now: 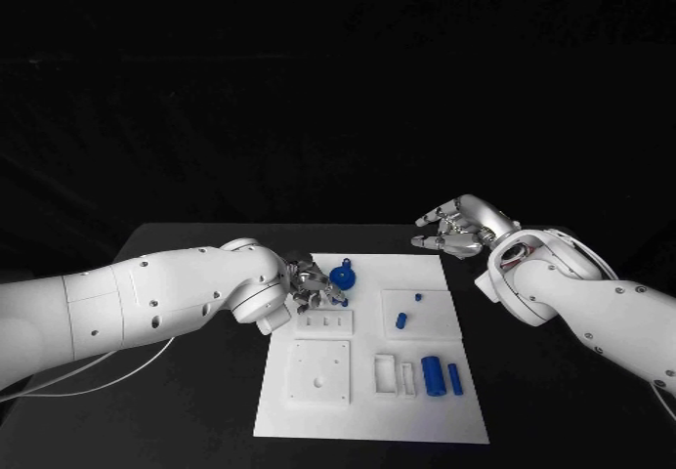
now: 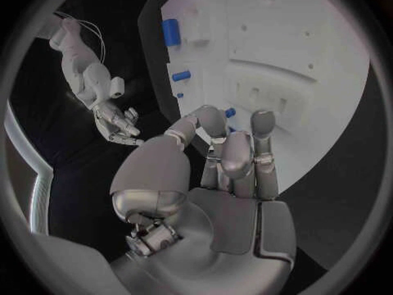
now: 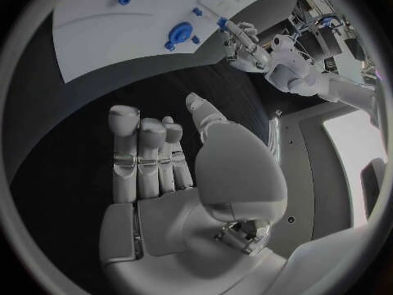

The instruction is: Assemble the parts on the task board

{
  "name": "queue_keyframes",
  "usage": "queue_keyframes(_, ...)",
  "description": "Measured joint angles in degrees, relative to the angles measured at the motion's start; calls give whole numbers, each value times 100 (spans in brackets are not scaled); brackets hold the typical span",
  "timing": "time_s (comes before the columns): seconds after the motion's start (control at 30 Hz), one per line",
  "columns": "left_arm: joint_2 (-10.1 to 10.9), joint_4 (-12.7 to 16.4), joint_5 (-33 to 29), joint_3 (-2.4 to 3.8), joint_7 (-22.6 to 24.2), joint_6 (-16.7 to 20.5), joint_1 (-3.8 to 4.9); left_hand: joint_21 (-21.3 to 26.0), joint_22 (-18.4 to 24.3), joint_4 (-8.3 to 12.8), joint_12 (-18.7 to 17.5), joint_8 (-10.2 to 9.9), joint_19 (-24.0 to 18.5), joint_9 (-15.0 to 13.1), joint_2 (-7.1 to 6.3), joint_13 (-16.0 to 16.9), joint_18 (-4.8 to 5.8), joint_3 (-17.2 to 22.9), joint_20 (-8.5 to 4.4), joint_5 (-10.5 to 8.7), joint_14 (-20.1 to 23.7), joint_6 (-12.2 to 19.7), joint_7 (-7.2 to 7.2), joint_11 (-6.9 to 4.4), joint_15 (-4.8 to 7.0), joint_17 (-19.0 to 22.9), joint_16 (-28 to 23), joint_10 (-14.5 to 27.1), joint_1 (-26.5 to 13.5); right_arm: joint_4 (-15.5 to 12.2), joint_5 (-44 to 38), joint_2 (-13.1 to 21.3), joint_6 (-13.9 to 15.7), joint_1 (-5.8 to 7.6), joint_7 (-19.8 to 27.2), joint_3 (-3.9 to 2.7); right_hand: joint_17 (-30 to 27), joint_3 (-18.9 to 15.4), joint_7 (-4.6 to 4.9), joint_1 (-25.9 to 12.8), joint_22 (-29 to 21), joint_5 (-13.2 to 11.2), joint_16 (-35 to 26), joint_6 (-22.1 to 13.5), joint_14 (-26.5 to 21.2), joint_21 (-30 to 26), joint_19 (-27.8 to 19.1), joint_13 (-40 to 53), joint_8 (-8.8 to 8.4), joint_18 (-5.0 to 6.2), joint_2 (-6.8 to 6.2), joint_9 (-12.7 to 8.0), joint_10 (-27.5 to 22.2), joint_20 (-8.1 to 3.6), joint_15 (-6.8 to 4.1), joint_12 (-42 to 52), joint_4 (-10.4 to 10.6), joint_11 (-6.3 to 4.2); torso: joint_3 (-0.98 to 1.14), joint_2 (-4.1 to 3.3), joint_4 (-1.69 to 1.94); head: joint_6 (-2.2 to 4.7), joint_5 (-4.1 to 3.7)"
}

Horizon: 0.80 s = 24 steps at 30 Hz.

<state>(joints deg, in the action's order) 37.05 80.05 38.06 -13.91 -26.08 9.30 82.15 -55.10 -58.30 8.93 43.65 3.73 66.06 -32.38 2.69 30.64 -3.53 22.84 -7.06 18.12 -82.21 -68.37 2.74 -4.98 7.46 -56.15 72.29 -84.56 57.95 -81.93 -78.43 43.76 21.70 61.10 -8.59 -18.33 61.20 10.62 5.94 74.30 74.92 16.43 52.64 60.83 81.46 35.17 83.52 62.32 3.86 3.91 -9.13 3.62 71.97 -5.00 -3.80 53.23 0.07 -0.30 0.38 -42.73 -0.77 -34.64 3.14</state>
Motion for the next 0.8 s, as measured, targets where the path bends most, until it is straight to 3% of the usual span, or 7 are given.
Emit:
queue_keyframes(0.4, -56, -18, 402, -3, -114, -18, -150, 409, -605, 30, 205, 45, 186, -1, 71, 123, -1, -16, 84, 12, -41, 0, 0, 0, -39, -109, 89, 0, -71, 38, 132, -36, -10, 8, 12, -6, -12, 48, -1, 0, 0, 155, 0, 0, 0, -21, 0, -13, 0, 0, 0, 0, 0, 0, 0, 0, -16, 0, -4, -8, -12, -81, 10)
queue_keyframes(0.8, -32, -62, 683, -4, -224, -213, -193, 827, -1150, 31, 249, 45, 336, -31, 108, 165, -1, -18, 132, -44, -41, 0, 0, 1, -39, -171, 112, 1, -108, 46, 166, -41, -30, 9, 13, -6, -22, 64, -6, 0, -1, 244, 0, 6, 0, -66, 0, -27, 0, 0, 0, 1, -20, 0, 0, 0, -32, 21, -2, -7, -7, -127, 14)
